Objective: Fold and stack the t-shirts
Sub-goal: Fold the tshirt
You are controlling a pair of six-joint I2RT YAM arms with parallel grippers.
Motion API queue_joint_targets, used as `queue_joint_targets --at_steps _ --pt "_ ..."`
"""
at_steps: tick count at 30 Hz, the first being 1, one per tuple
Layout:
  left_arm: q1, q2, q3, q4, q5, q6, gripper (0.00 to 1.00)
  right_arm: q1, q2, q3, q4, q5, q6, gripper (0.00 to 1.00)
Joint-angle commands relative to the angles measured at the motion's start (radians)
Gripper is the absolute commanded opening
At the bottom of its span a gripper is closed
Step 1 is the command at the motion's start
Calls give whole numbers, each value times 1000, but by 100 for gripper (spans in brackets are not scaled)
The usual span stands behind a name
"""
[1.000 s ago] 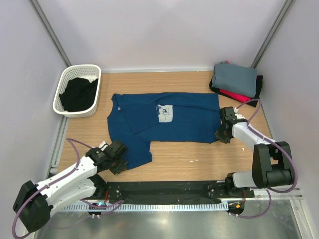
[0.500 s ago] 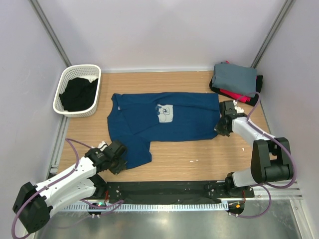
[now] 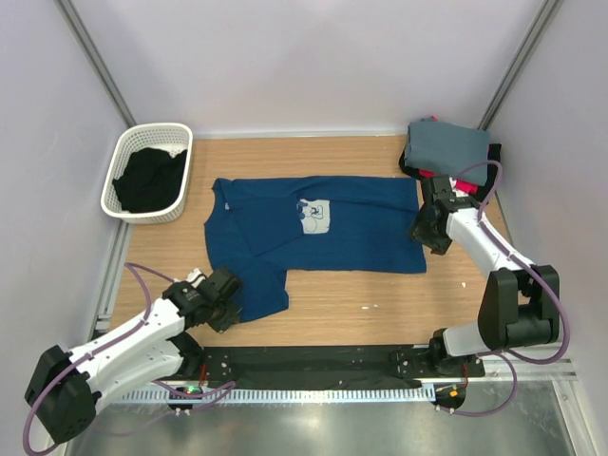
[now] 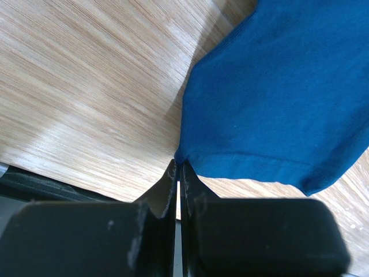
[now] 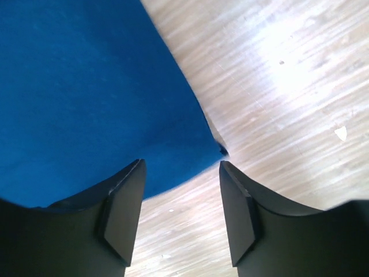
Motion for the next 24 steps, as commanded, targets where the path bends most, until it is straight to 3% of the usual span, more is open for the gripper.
queue_joint_targets --at_steps 1,14,24 --pt "-3 1 38 6 -38 14 0 2 6 -23 -38 28 -14 62" --pt "-2 -47 24 -7 -45 17 0 2 -88 -207 7 10 24 60" --pt "-3 -39 44 -14 -45 45 0 2 -92 -305 110 17 59 50"
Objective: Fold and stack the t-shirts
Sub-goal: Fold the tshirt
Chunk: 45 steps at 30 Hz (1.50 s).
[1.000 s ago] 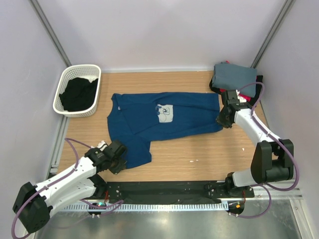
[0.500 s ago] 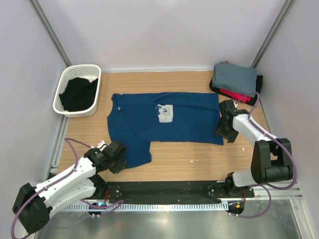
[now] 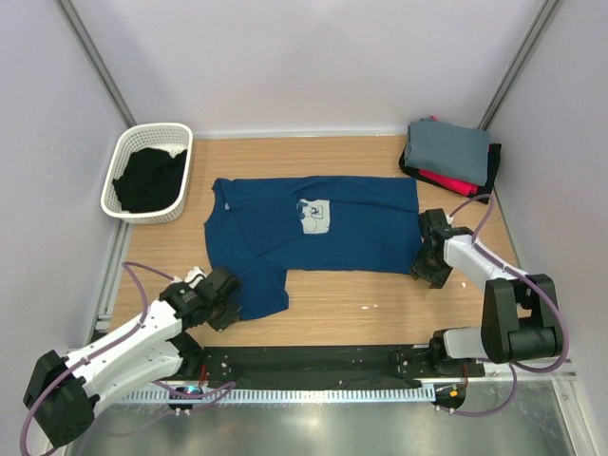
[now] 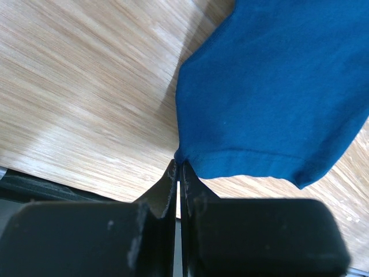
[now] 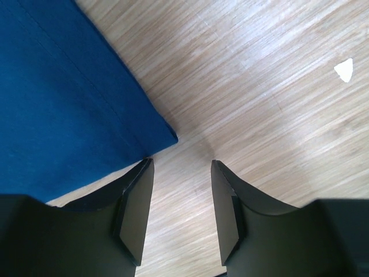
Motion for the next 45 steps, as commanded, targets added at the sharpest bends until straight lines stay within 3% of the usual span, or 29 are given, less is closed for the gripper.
queue_joint_targets --at_steps 1,9,16,31,37,41,45 --pt "-3 -10 40 -13 -40 17 0 1 -28 -8 73 31 33 49" --pt "-1 -9 55 -16 -55 31 0 2 -78 9 108 22 53 42" --pt "-3 6 57 -6 -55 29 0 2 -123 -2 96 -5 82 42" --pt "-1 11 65 -6 -64 34 0 2 -2 -28 148 82 61 41" --pt "-1 0 87 -16 -79 58 0 2 23 -49 182 120 61 29" --pt "-1 20 156 -59 -119 113 0 2 29 -40 182 106 56 9" --pt "-1 48 250 -79 -158 201 0 2 6 0 158 66 55 1"
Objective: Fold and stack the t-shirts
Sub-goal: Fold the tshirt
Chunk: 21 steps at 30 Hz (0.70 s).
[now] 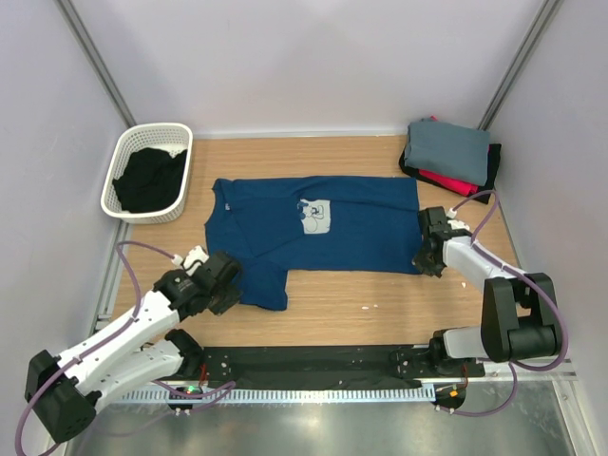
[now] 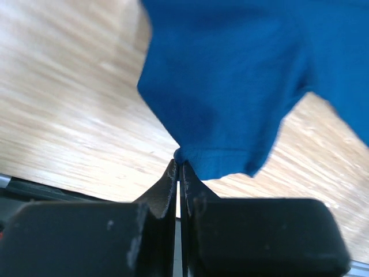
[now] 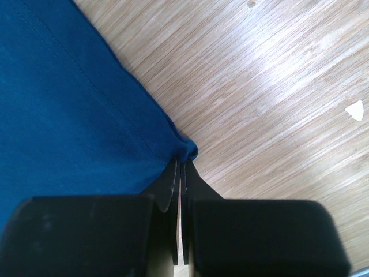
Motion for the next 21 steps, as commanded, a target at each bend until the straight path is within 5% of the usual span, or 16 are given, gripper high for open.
queue_joint_targets --at_steps 1,12,21 --pt "-2 28 110 -36 -103 101 0 0 -5 38 -34 2 6 1" --pt "4 186 473 55 -259 483 0 -1 -36 228 -170 -29 38 1" --pt "108 266 553 298 -246 756 0 0 47 357 -222 -6 82 1"
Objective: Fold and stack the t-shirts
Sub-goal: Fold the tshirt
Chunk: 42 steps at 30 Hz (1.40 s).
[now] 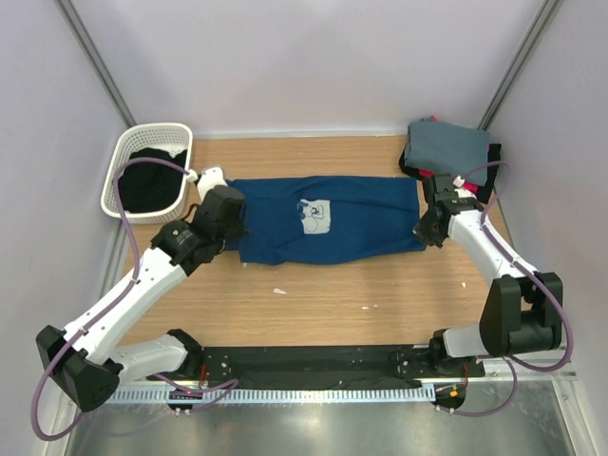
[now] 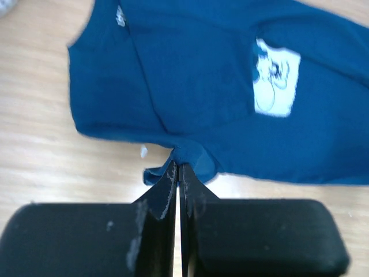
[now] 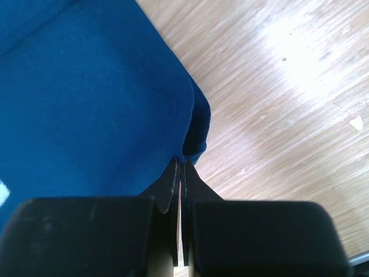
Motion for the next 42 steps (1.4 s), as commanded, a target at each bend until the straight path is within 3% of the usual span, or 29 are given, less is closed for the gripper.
queue_joint_targets --at_steps 1,4,18,33,42 --pt "71 17 66 154 -15 150 0 0 46 73 -26 27 36 1" --pt "143 51 81 203 39 189 0 0 83 113 -32 24 44 1" --pt "177 211 162 385 70 314 0 -15 231 279 -63 53 30 1" --pt "248 291 162 451 71 255 0 -55 356 390 -74 13 -23 1" --pt "268 343 199 483 57 296 0 -66 432 463 -75 18 -43 1"
